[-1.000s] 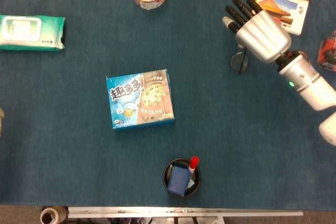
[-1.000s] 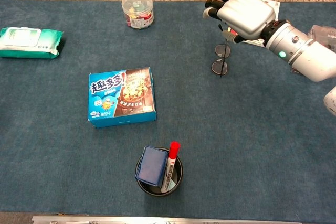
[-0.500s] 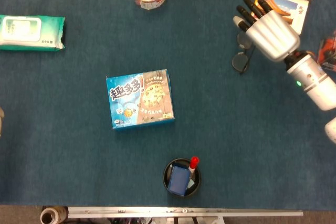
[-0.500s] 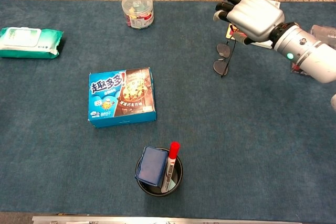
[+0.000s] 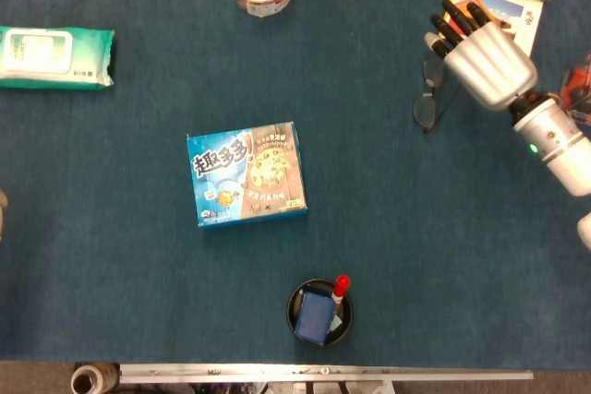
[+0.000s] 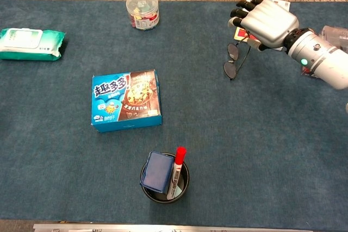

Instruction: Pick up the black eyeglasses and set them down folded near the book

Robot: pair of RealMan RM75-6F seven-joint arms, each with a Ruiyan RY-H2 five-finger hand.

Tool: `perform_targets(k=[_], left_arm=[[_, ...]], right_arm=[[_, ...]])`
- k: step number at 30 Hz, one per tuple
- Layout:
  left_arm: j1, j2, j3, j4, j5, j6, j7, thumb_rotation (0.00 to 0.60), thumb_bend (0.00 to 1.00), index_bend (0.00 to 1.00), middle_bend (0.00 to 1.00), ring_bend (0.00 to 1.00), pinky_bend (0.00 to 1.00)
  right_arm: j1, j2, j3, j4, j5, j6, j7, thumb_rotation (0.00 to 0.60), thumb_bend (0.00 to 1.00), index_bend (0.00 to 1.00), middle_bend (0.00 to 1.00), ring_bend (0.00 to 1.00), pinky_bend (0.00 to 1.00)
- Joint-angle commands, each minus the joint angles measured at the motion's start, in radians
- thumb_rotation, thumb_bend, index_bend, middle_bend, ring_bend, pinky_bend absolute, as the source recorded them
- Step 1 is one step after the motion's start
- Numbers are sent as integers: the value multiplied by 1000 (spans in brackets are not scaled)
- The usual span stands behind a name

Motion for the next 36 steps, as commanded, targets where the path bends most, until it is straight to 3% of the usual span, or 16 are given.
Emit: perform_targets(k=[1,36], left_arm=[[0,0,1,0,0,-1,1,600,484,523,448,370,458],[0,5,7,-9,8,-4,6,600,485,523,449,370,458]], right_arm=[[0,-8,-3,13,0,-3,9,600,330,282,220,108,239],[23,-159,-25,251,-12,-22,163,600,331,282,220,108,239]])
